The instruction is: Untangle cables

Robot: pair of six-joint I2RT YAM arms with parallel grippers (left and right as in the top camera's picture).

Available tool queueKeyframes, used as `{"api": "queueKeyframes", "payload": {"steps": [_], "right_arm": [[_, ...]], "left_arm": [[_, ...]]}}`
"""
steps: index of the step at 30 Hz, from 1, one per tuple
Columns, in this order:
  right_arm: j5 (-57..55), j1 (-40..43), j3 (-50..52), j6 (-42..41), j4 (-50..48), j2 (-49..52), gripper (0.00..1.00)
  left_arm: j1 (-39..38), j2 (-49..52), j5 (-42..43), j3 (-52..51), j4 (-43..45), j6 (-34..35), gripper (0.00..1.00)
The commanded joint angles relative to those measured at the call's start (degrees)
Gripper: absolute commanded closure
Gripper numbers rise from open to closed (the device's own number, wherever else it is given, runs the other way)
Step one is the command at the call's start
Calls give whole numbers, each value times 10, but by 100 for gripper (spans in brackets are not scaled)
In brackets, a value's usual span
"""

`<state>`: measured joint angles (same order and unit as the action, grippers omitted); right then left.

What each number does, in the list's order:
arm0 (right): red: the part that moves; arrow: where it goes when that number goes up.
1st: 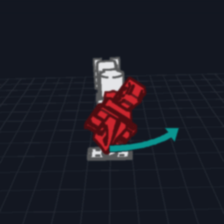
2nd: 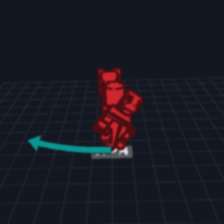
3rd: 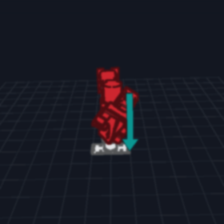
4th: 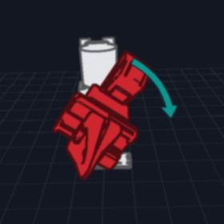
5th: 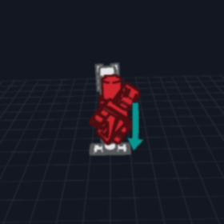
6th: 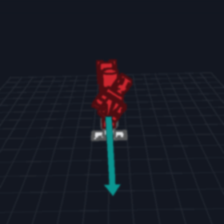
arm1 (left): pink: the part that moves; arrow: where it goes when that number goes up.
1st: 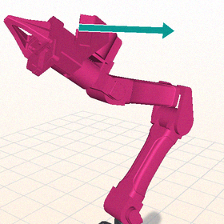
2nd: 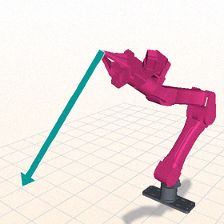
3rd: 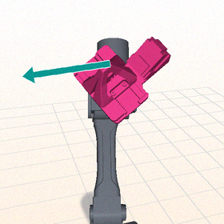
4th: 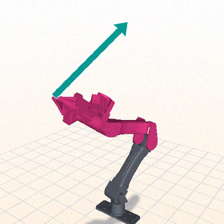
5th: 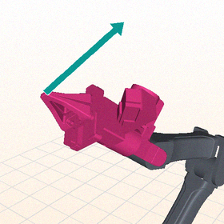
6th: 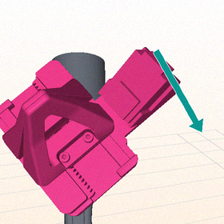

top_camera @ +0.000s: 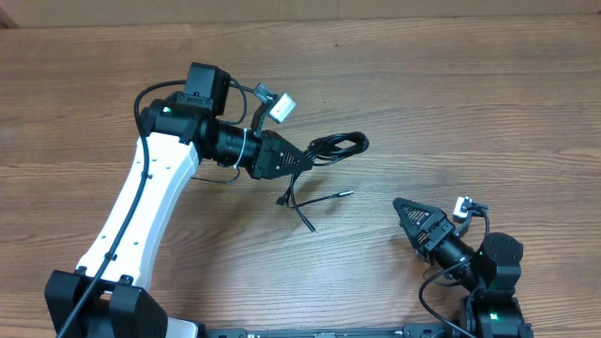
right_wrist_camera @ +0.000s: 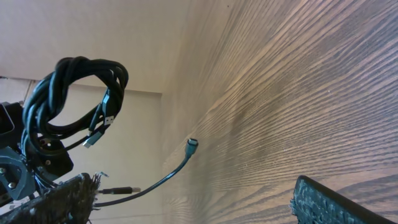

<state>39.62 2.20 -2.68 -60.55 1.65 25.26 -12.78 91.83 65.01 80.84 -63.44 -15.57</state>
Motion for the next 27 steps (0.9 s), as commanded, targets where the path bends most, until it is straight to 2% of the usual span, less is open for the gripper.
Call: {"api": "queueKeyframes", "payload": {"steps": [1, 8, 18, 23, 27], "right_arm": [[-1, -3, -19, 6, -1, 0, 0], [-1, -3, -18, 6, 32, 0, 0], [-2, -3, -18, 7, 69, 0, 0], [-2, -3, -18, 7, 69, 0, 0], [-2, -3, -18, 6, 69, 0, 0]], "left_arm": [[-8, -10, 5, 14, -4, -23, 96], [-9, -10, 3, 13, -10, -23, 96], [-53, -10, -30, 9, -10, -23, 96], [-78, -10, -96, 9, -9, -22, 96], [-92, -9, -112, 9, -7, -22, 96]]}}
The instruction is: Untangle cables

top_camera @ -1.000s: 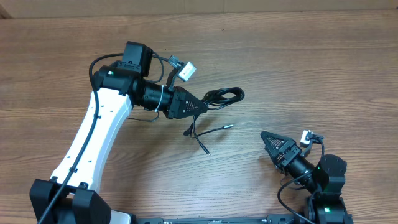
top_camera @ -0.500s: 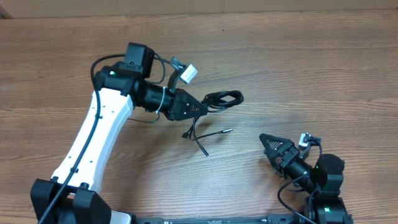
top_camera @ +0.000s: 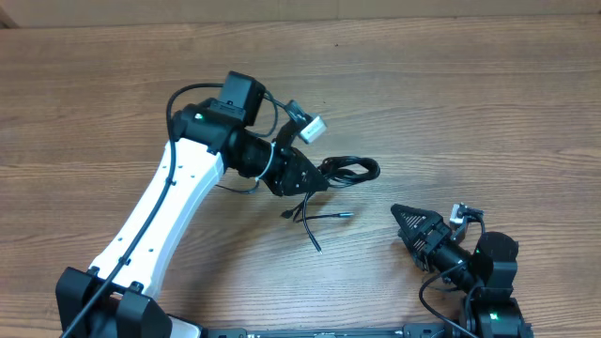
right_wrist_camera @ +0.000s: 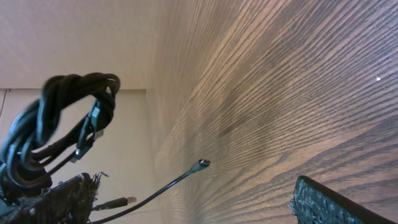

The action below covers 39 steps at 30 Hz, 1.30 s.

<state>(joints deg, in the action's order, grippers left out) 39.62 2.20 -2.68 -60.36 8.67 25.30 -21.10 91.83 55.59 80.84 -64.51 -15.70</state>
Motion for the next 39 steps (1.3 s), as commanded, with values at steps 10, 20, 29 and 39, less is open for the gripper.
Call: {"api": "queueKeyframes", "payload": {"steps": [10, 20, 29, 39], "right_arm": [[-2, -3, -18, 5, -1, 0, 0], [-2, -3, -18, 4, -1, 0, 0], [-2, -3, -18, 5, -1, 0, 0], [-1, -3, -18, 5, -1, 0, 0]], "left_arm": [[-23, -8, -22, 9, 3, -21, 96], [-38, -6, -28, 9, 3, 5, 96], [-53, 17, -67, 9, 4, 12, 96], [-53, 44, -66, 9, 4, 20, 95]]}}
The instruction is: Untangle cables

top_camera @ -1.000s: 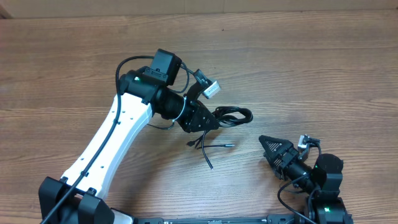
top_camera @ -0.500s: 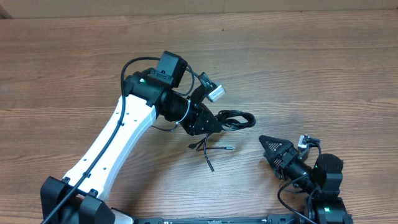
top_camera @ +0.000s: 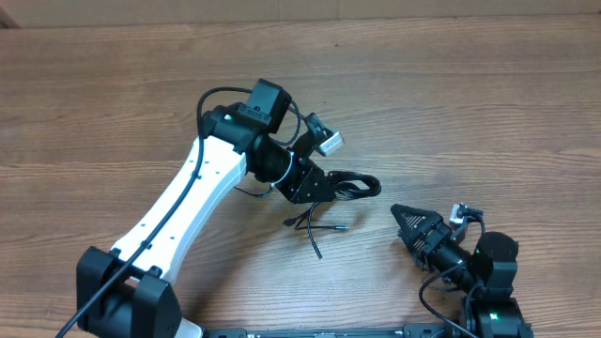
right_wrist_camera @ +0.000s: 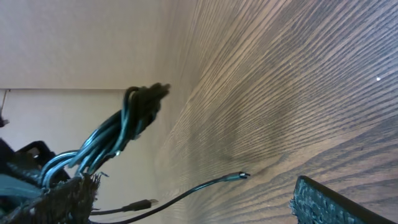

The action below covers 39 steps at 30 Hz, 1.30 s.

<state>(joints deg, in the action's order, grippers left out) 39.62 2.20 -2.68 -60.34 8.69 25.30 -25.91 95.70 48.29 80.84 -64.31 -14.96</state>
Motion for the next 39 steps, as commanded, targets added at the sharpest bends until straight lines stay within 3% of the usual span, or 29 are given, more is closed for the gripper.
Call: {"api": "queueKeyframes", "payload": {"steps": [1, 11, 39], "right_arm": [[-2, -3, -18, 4, -1, 0, 0], [-2, -3, -18, 4, -1, 0, 0], [-12, -3, -18, 4, -12, 0, 0]], "left_arm": [[-5, 6, 7, 9, 2, 19, 96], [19, 4, 8, 11, -8, 61, 96], [57, 2, 21, 17, -47, 38, 96]]}}
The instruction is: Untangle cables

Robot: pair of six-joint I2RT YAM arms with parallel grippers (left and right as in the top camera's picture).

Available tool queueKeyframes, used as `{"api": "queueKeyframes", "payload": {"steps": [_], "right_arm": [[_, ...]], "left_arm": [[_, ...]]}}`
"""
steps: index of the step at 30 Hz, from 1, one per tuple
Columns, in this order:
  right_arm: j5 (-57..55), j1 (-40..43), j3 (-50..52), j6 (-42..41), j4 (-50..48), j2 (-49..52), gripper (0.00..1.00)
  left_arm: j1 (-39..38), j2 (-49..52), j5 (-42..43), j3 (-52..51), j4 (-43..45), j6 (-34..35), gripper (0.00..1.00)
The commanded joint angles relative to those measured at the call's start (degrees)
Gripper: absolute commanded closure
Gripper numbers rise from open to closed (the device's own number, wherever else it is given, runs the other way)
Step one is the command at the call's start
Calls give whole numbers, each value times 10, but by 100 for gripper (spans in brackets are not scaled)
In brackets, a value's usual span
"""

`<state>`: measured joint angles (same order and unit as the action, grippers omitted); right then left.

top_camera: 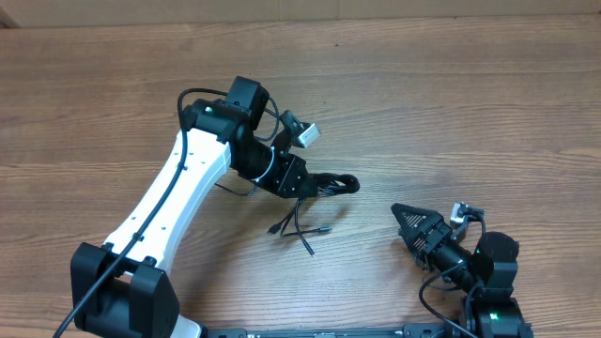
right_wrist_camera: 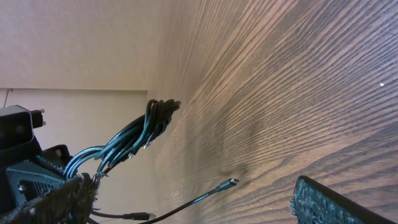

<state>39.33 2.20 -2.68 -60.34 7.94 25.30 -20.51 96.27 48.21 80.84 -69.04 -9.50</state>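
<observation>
A bundle of black cables (top_camera: 336,183) hangs over the middle of the wooden table (top_camera: 488,103), and my left gripper (top_camera: 308,182) is shut on its left end. Several loose plug ends (top_camera: 302,231) trail from the bundle down onto the wood. In the right wrist view the bundle (right_wrist_camera: 140,134) shows edge-on at the left, with one plug tip (right_wrist_camera: 230,182) lying on the table below it. My right gripper (top_camera: 406,225) stands open at the near right, a short way from the cables, with nothing between its fingers (right_wrist_camera: 326,202).
My white left arm (top_camera: 169,207) reaches in diagonally from the near left corner. A small white connector block (top_camera: 305,134) sits on the left wrist's own wiring. Bare wood lies at the far side and at the right.
My left gripper has moved a little to the left with the bundle still in it, and the trailing plug ends have shifted left with it. The right arm has not moved.
First my left gripper held the coiled bundle at the far middle of the table. At the two later moments it held the bundle further right and nearer, close to my open right gripper. Now it is back a little to the left.
</observation>
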Motion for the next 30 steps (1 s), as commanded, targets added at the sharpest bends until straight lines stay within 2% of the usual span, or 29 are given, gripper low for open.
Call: {"api": "queueKeyframes", "payload": {"steps": [1, 13, 19, 30], "right_arm": [[-9, -3, -18, 4, -5, 0, 0], [-9, -3, -18, 4, -5, 0, 0], [-9, -3, -18, 4, -5, 0, 0], [-9, -3, -18, 4, -5, 0, 0]], "left_arm": [[3, -4, 22, 17, 0, -17, 96], [2, -4, 20, 17, -2, -16, 96], [3, -4, 20, 17, -1, 34, 96], [2, -4, 17, 17, 12, 35, 96]]}}
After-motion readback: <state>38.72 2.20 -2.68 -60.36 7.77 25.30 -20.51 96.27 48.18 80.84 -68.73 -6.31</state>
